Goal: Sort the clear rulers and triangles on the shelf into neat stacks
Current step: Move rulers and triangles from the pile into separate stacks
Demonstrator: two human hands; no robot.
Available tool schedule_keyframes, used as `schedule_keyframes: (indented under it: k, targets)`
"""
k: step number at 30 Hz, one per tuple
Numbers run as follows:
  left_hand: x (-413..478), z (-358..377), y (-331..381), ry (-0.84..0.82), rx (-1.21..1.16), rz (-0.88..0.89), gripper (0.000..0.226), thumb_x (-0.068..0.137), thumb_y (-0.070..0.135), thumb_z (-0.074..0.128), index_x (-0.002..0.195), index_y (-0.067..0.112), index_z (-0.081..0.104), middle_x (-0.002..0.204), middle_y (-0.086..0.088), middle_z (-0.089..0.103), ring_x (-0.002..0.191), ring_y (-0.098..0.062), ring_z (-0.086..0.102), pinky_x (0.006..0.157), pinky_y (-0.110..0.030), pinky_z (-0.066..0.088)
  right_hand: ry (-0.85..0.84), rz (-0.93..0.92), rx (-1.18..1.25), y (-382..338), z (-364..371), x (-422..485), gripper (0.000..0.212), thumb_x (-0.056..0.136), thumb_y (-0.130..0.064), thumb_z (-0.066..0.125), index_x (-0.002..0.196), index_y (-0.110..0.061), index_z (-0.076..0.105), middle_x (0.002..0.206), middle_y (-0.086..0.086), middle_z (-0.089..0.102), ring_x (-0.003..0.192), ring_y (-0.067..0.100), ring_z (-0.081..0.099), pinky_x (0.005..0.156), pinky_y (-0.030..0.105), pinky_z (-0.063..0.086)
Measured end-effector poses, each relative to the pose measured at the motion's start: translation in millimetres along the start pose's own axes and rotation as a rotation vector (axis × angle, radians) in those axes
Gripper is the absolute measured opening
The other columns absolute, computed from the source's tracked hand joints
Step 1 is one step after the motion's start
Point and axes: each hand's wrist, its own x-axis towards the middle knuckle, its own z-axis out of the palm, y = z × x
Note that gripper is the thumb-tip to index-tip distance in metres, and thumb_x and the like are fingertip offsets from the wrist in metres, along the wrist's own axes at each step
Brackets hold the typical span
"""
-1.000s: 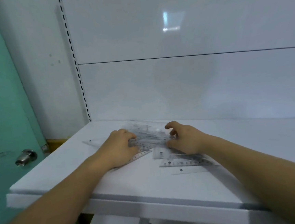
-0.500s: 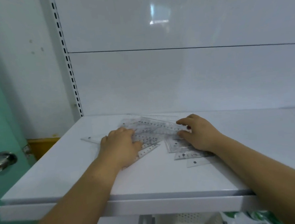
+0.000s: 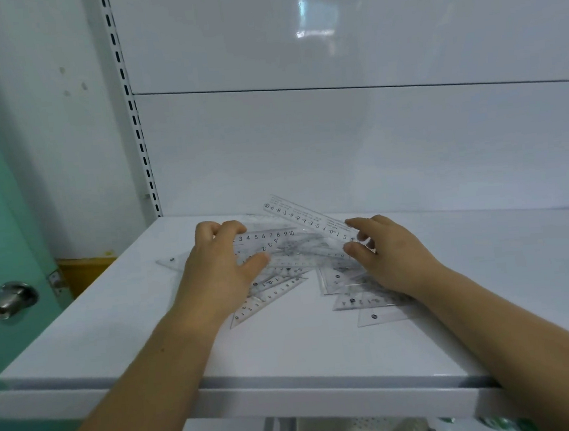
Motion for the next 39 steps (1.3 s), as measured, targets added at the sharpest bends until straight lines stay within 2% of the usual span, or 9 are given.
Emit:
schedule_keyframes:
  k: [4,9,12,15,18,21,25,30,39]
  targets:
    - [-3,-1,5,0.014,-0.008,0.001,0.045,0.085,0.044,0.063,0.126,0.033,0.048,0.130,0.007,0.035,0.081,-0.015,0.060,0.082,-0.029,0.046,0.004,0.006,0.010,-2,-2,-3,0.047,0.094,-0.044,0.047,0.139,-0.033,0.041,0.105,-0.011,0.044,0.089,0.005,0.044,0.085,0.025,0.038]
    - [-5,1,12,-0.036,-0.049,0.009,0.055,0.086,0.039,0.063,0.134,0.021,0.041,0.136,0.004,0.031,0.101,-0.012,0.051,0.087,-0.020,0.033,0.067,0.021,-0.009,-7,-10,-4,0.053,0.094,-0.047,0.046,0.144,-0.032,0.036,0.114,-0.005,0.046,0.093,0.012,0.050,0.085,0.028,0.041]
    - [-3,1,15,-0.089,-0.050,-0.007,0.066,0.080,0.034,0.072,0.135,0.018,0.039,0.135,0.004,0.028,0.102,-0.005,0.039,0.087,-0.017,0.030,0.084,-0.008,-0.042,-9,-18,-2,0.054,0.095,-0.045,0.045,0.145,-0.028,0.033,0.119,-0.001,0.047,0.099,0.018,0.054,0.084,0.031,0.045]
    - [-2,0,16,-0.142,-0.041,-0.015,0.068,0.080,0.025,0.074,0.136,0.019,0.035,0.135,0.002,0.026,0.097,-0.009,0.043,0.086,-0.016,0.034,0.067,-0.022,-0.085,-10,-30,1,0.054,0.097,-0.042,0.044,0.146,-0.026,0.032,0.123,0.001,0.047,0.100,0.020,0.054,0.084,0.032,0.045]
    - [0,0,14,-0.157,-0.089,0.018,0.058,0.082,0.018,0.071,0.130,0.028,0.039,0.129,0.002,0.028,0.076,-0.013,0.052,0.066,-0.012,0.040,0.057,-0.020,-0.118,-8,-48,-1,0.054,0.096,-0.039,0.046,0.146,-0.022,0.033,0.124,0.002,0.049,0.105,0.021,0.053,0.090,0.034,0.044]
    - [4,1,16,-0.156,-0.127,0.041,0.054,0.083,0.020,0.069,0.128,0.035,0.043,0.120,0.000,0.035,0.079,-0.016,0.052,0.069,-0.023,0.045,0.084,-0.002,-0.125,-3,-65,-9,0.051,0.095,-0.037,0.049,0.142,-0.020,0.038,0.120,0.001,0.052,0.106,0.020,0.054,0.094,0.034,0.042]
    - [9,4,28,-0.202,-0.165,0.081,0.059,0.082,0.030,0.071,0.134,0.036,0.043,0.107,0.003,0.046,0.076,-0.009,0.049,0.058,-0.020,0.040,0.126,0.056,-0.189,14,-79,-28,0.048,0.095,-0.037,0.050,0.140,-0.021,0.042,0.118,-0.001,0.055,0.110,0.020,0.052,0.095,0.036,0.040]
    - [9,23,62,-0.285,-0.218,0.180,0.064,0.080,0.040,0.070,0.137,0.034,0.040,0.094,0.007,0.046,0.072,-0.009,0.049,0.065,-0.024,0.039,0.170,0.185,-0.196,47,-104,-57,0.047,0.094,-0.040,0.049,0.139,-0.028,0.043,0.118,0.000,0.055,0.112,0.020,0.052,0.096,0.039,0.042]
    - [-32,97,171,-0.417,-0.213,0.307,0.072,0.085,0.031,0.064,0.144,0.030,0.022,0.112,0.010,0.043,0.077,-0.006,0.051,0.068,-0.023,0.039,0.221,0.343,-0.208,132,-183,-121,0.044,0.094,-0.037,0.051,0.136,-0.024,0.047,0.107,-0.007,0.052,0.106,0.017,0.053,0.096,0.036,0.042]
